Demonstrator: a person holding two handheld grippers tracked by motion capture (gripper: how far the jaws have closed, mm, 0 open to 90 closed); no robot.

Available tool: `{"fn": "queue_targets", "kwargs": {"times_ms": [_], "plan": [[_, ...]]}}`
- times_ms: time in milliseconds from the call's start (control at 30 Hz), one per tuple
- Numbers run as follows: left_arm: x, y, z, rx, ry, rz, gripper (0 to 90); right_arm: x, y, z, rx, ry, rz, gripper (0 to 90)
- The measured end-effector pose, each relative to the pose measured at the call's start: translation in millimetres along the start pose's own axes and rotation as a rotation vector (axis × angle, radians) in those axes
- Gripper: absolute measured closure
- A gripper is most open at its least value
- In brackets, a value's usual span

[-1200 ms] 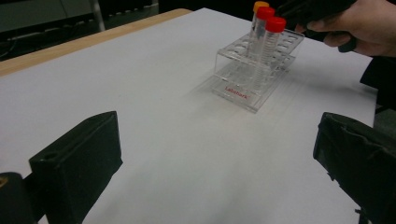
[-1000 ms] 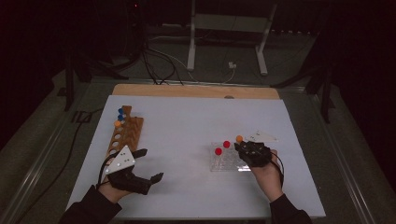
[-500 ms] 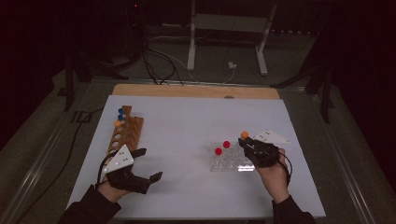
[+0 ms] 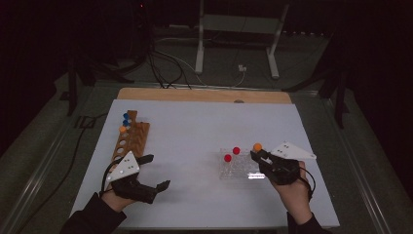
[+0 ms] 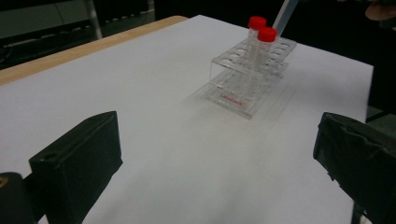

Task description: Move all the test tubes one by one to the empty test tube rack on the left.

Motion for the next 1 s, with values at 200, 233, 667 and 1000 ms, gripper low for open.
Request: {"fn": "queue_targets", "kwargs": {"times_ms": [200,233,667,1000], "plan": [[0.8,2.8,-3.6,-0.004,-0.013,-0.004,1.9,0.3,-2.7,31.1,0.046,0.103,0.036,74.7],[0.9,3.4,-4.3,-0.004,-0.016,-0.004,1.9,-0.6,-3.3,35.8,0.053,0.115,0.038,74.7],[-5.2,14.3,-21.7,-0.021,-0.072,-0.007,2.0,-23.7,-19.3,80.4,0.105,0.242,0.102,74.7],[-20.3,26.1,-48.0,-0.033,-0.161,-0.026,7.5,-40.4,-32.3,114.6,0.155,0.324,0.152,74.7]]}}
Point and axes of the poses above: each handheld gripper's, and its own axes: x roughly backward along the jaws, y roughly out of its top, z roughly to its left, the point moved 9 cm from there along -x, roughly forward along the jaws, and after that the axes turned 3 degrees about -z, right-handed, at the moved point
